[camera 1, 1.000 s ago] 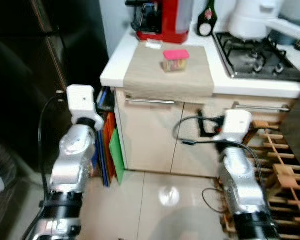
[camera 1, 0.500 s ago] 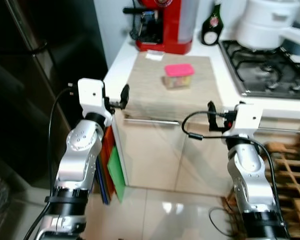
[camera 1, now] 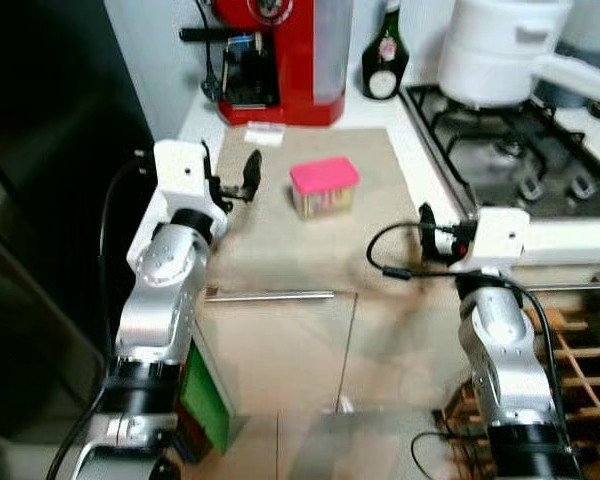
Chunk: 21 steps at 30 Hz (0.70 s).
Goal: Restocking fridge
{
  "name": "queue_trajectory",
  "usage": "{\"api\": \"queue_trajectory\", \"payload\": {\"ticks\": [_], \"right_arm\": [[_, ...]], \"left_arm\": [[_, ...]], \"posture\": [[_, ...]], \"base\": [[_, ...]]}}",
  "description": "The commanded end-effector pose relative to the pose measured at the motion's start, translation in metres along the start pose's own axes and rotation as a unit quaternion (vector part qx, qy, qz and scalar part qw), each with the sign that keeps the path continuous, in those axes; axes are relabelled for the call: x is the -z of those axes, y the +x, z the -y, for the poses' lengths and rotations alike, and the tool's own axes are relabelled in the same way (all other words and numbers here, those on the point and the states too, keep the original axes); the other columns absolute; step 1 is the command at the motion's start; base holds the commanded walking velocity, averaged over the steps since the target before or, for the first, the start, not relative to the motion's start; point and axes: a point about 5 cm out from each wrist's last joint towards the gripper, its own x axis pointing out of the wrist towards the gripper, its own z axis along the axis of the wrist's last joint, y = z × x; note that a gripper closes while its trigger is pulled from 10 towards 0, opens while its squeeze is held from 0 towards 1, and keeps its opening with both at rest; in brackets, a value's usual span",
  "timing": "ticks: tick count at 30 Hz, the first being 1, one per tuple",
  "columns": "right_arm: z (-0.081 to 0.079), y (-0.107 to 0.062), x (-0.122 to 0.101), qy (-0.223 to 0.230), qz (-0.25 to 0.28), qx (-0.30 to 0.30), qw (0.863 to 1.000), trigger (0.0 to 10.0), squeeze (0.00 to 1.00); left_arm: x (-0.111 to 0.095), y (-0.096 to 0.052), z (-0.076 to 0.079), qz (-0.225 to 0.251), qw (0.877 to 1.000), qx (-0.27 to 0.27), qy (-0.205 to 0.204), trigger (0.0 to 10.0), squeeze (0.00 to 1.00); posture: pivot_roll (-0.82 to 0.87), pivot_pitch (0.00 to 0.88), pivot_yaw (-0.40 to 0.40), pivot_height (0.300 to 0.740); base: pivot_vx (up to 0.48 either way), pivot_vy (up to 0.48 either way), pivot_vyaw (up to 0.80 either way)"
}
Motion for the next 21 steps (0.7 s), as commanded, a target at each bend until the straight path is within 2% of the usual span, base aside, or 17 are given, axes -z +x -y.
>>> {"api": "queue_trajectory", "payload": {"ticks": [1,6,7,9,10,11,15,19,20,21], "right_arm": [[0.001,-0.001,-0.01,-0.013,0.02,-0.004,1.0,10.0,0.0],[0.009,-0.007,-0.013,-0.021,0.021,-0.005,1.0,10.0,0.0],[0.012,-0.008,-0.012,-0.023,0.017,-0.002,1.0,10.0,0.0],[0.012,-0.008,-0.012,-0.023,0.017,-0.002,1.0,10.0,0.0],[0.014,-0.01,-0.01,-0.023,0.013,0.003,1.0,10.0,0.0],[0.014,-0.01,-0.01,-0.023,0.013,0.003,1.0,10.0,0.0],[0.015,-0.016,-0.01,-0.021,0.011,0.008,1.0,10.0,0.0],[0.015,-0.018,-0.011,-0.02,0.009,0.009,1.0,10.0,0.0],[0.016,-0.02,-0.012,-0.019,0.01,0.007,1.0,10.0,0.0],[0.016,-0.02,-0.012,-0.019,0.01,0.007,1.0,10.0,0.0]], "left_arm": [[-0.002,0.006,-0.007,-0.006,1.0,0.014,-0.008,10.0,0.0],[-0.004,0.017,-0.011,-0.025,0.996,0.08,-0.014,10.0,0.0],[-0.004,0.019,-0.008,-0.028,0.994,0.109,-0.02,10.0,0.0],[-0.004,0.019,-0.008,-0.028,0.994,0.109,-0.02,10.0,0.0],[-0.006,0.023,-0.004,-0.031,0.986,0.162,-0.023,10.0,0.0],[-0.006,0.023,-0.004,-0.031,0.986,0.162,-0.023,10.0,0.0],[-0.006,0.029,0.002,-0.047,0.966,0.255,-0.017,10.0,0.0],[-0.003,0.03,0.005,-0.059,0.957,0.284,-0.016,10.0,0.0],[0.0,0.029,0.008,-0.068,0.948,0.311,-0.013,10.0,0.0],[0.0,0.029,0.008,-0.068,0.948,0.311,-0.013,10.0,0.0]], "posture": [[-0.1,0.0,0.049,0.74],[-0.1,0.0,0.053,0.74],[-0.11,0.0,0.058,0.74],[-0.11,0.0,0.058,0.74],[-0.12,0.0,0.069,0.74],[-0.12,0.0,0.069,0.74],[-0.14,0.0,0.079,0.74],[-0.14,0.0,0.082,0.74],[-0.15,0.0,0.087,0.74],[-0.15,0.0,0.087,0.74]], "base": [[0.0,0.0,0.0],[0.0,0.0,0.0],[0.0,0.0,0.0],[0.0,0.0,0.0],[0.0,0.0,0.0],[0.0,0.0,0.0],[0.0,0.0,0.0],[0.0,0.0,0.0],[0.0,0.0,0.0],[0.0,0.0,0.0]]}}
